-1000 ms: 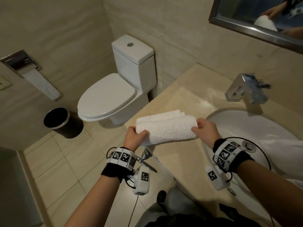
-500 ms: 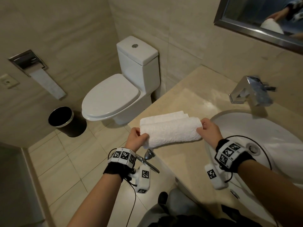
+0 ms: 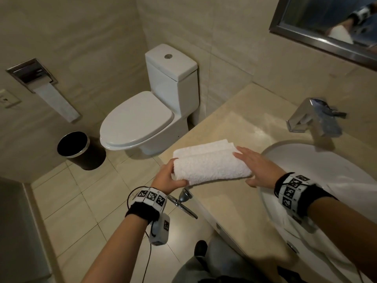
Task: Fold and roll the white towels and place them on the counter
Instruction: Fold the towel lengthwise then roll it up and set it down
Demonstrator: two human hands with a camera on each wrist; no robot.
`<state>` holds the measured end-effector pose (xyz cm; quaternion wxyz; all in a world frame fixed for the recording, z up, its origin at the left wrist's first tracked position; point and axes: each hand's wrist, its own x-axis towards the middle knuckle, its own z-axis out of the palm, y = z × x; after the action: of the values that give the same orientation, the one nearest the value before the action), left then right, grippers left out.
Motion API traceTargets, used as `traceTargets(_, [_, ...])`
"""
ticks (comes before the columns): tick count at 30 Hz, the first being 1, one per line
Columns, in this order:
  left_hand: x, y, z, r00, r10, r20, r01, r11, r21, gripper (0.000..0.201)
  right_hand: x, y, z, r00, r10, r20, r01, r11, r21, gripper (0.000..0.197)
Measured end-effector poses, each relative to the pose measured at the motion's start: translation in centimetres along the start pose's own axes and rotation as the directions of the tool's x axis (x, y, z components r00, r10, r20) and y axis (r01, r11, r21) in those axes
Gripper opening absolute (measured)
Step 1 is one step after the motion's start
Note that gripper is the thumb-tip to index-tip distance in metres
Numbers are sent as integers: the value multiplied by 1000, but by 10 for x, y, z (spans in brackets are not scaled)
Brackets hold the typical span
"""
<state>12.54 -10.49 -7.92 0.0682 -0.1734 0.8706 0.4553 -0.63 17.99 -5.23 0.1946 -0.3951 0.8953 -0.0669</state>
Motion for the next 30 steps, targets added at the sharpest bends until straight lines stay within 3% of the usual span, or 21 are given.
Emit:
traceTargets(4, [3,8,-5,997,-71,25,74,981,-180,61,16,-8,-4,995,76,-58,-57,962,267,77])
traceTargets(10, [15,13,-9,985,-175,-5,166,942,-291,47,46,-9,-34,969,244,43,-234,847,477,93])
traceTargets(12, [18,16,-6,978,-203,-51,177,931,-318,39,57,-8,-43,961,256,99,-272,834,479,91])
traceTargets(15, [22,22,-2,942,-301,-147,239,912,-335,21,73,-11,-55,943,278,180,-330,847,417,70])
traceTargets(18, [28,26,-2,926,-291,-239,206,923,-325,40,90,-10,-63,909,316,271,-401,839,368,46])
traceTargets(19, [27,30,-4,922,-231,-312,152,955,-257,50,95,-11,-66,898,326,293,-417,843,339,41])
traceTargets(21, [30,42,-8,928,16,-373,48,986,161,67,105,-10,-69,883,339,326,-433,855,284,42])
traceTargets(23, [36,53,-4,966,220,-139,-95,798,595,86,112,-11,-72,868,347,355,-445,861,247,43])
traceTargets(24, [41,56,0,973,228,-29,-146,712,687,95,114,-12,-73,861,350,368,-449,863,231,44])
traceTargets(25, [46,58,3,979,203,23,-157,673,722,100,115,-11,-72,856,354,377,-452,866,213,46])
traceTargets(27, [56,56,6,979,201,7,-142,665,733,92,114,-7,-69,864,372,339,-449,874,187,60])
traceTargets(28, [61,55,5,977,212,-14,-133,661,738,86,111,-7,-68,890,385,244,-431,886,172,66])
traceTargets(30, [67,59,1,983,181,-11,-112,659,744,79,102,-10,-62,932,352,-86,-342,933,116,62])
